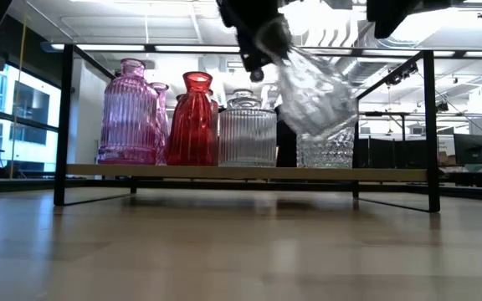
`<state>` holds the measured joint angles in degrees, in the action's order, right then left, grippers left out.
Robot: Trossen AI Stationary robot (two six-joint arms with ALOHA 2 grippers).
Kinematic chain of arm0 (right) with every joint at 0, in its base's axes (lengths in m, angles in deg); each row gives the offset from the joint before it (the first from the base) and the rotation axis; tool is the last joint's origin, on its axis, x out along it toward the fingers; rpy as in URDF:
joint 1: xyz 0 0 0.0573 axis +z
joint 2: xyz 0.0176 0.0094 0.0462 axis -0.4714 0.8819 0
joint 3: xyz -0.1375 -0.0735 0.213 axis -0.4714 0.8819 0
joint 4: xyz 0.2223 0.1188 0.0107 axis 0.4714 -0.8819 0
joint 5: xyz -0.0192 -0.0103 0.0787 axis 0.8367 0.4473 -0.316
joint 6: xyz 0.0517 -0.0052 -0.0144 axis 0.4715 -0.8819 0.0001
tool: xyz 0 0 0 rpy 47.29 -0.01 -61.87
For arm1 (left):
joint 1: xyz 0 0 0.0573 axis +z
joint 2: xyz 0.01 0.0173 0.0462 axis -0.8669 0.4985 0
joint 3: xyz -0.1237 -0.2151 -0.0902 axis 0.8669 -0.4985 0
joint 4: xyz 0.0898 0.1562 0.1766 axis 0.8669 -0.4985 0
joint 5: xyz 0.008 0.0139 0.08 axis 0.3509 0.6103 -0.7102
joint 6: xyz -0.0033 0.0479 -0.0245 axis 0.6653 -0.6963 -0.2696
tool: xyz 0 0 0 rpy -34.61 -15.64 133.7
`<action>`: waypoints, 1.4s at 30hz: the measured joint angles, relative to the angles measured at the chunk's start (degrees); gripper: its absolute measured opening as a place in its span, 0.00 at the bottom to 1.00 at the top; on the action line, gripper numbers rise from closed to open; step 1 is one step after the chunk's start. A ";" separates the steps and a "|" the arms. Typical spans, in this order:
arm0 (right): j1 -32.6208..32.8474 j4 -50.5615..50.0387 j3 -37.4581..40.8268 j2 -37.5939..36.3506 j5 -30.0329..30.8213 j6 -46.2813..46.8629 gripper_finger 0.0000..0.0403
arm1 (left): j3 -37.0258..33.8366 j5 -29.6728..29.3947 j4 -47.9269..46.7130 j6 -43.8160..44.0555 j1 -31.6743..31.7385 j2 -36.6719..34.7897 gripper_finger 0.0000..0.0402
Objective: Sort vases onto shelf
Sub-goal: Put the transparent vase aligned with the other transparent vases on the shelf
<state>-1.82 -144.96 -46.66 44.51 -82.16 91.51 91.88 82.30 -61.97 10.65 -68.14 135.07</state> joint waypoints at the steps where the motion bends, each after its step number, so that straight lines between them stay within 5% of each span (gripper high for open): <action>1: 0.12 0.10 0.00 0.00 -0.18 0.14 0.20 | 0.00 0.17 -0.96 -0.08 -0.71 0.00 0.06; 10: 2.41 1.03 0.00 0.00 -4.09 0.92 0.20 | 0.00 1.32 -4.61 -0.17 -7.01 -0.02 0.06; 21: 6.48 3.89 0.00 0.00 -1.59 6.61 0.20 | -3.10 -2.52 -5.73 3.29 -11.04 0.31 0.06; 30: 11.53 3.76 0.00 0.00 -4.86 8.00 0.20 | -3.10 -2.49 -7.87 11.10 -12.51 0.31 0.06; 42: 18.10 2.75 0.00 0.00 -1.99 10.83 0.20 | -3.13 -3.50 -15.80 18.55 -14.01 0.67 0.06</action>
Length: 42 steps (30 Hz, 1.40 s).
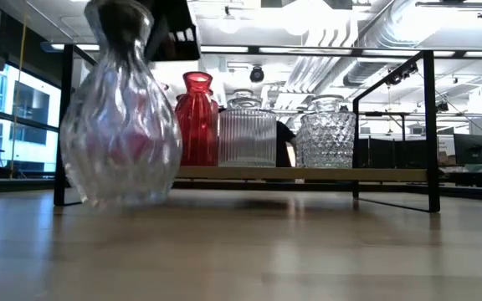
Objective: Sort vases onto shelf
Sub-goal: Put the transparent vase aligned with the other transparent vases on the shelf
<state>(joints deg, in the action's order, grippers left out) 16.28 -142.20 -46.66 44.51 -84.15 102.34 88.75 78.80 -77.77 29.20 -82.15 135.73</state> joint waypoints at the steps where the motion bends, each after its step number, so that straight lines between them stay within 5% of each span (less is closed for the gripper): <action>1: 0.15 0.01 0.00 0.00 -0.01 0.02 0.20 | 0.02 0.32 0.36 0.56 -0.03 0.44 0.06; 13: 0.65 0.63 0.00 -0.09 -0.35 0.06 0.20 | 0.45 2.04 2.49 1.55 -0.92 3.17 0.13; 34: -0.19 1.78 0.00 -0.11 0.70 -1.95 0.20 | 12.76 -0.27 1.35 -0.95 2.10 3.25 0.29; 42: -4.77 9.02 0.00 -0.13 3.23 -7.06 0.20 | 19.87 -16.83 -1.61 -1.41 0.53 -3.38 0.29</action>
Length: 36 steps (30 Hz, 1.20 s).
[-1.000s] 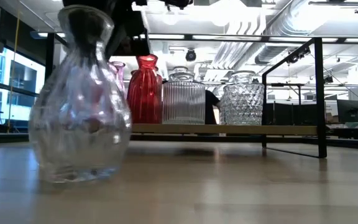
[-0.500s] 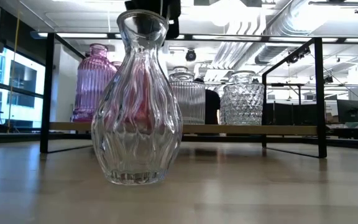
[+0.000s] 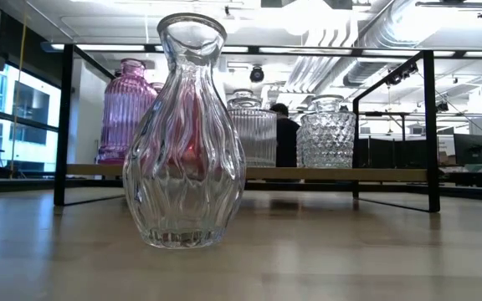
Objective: Sort vases onto shelf
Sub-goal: Put the transparent vase aligned with the other transparent vases on the shelf
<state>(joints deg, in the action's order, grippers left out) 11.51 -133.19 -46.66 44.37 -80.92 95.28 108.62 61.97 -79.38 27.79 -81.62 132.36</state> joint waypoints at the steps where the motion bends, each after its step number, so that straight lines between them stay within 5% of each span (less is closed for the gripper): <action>1: -1.01 1.31 0.00 0.00 0.18 -0.66 0.20 | 0.03 -2.00 -0.50 1.10 -0.27 -1.44 0.29; 9: -8.62 13.28 -0.07 0.32 1.34 -10.97 0.20 | -2.49 -12.64 -9.25 9.56 -4.04 -13.34 0.29; 14: -11.54 15.94 -0.07 3.35 -4.10 -12.96 0.20 | -5.41 -18.75 -14.91 16.60 -7.48 -19.44 0.29; 20: -13.90 24.28 -0.05 9.67 -11.85 -13.02 0.20 | -11.23 -21.28 -14.98 21.62 -9.81 -24.79 0.29; 36: -16.13 22.68 -0.04 12.81 -14.05 -14.95 0.20 | -19.66 -21.62 -13.93 26.45 -11.97 -26.84 0.29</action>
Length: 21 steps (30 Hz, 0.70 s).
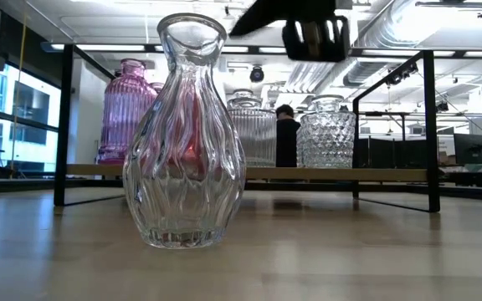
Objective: Sort vases onto shelf
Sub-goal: Put the transparent vase aligned with the other transparent vases on the shelf
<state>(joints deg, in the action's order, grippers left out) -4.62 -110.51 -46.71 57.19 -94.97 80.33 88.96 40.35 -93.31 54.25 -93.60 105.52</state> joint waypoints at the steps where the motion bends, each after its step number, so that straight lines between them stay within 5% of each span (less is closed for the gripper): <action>1: 0.10 -0.13 0.00 0.43 -0.28 -0.01 0.20 | -0.09 0.01 -0.02 0.03 0.00 0.02 0.29; 21: -1.24 0.89 0.00 1.63 -1.16 -1.51 0.20 | -0.09 -0.26 2.90 0.09 -0.42 0.02 0.29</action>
<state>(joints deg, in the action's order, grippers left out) -5.86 -109.61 -46.71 58.82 -96.13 78.82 88.87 40.09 -90.42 54.34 -94.01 105.54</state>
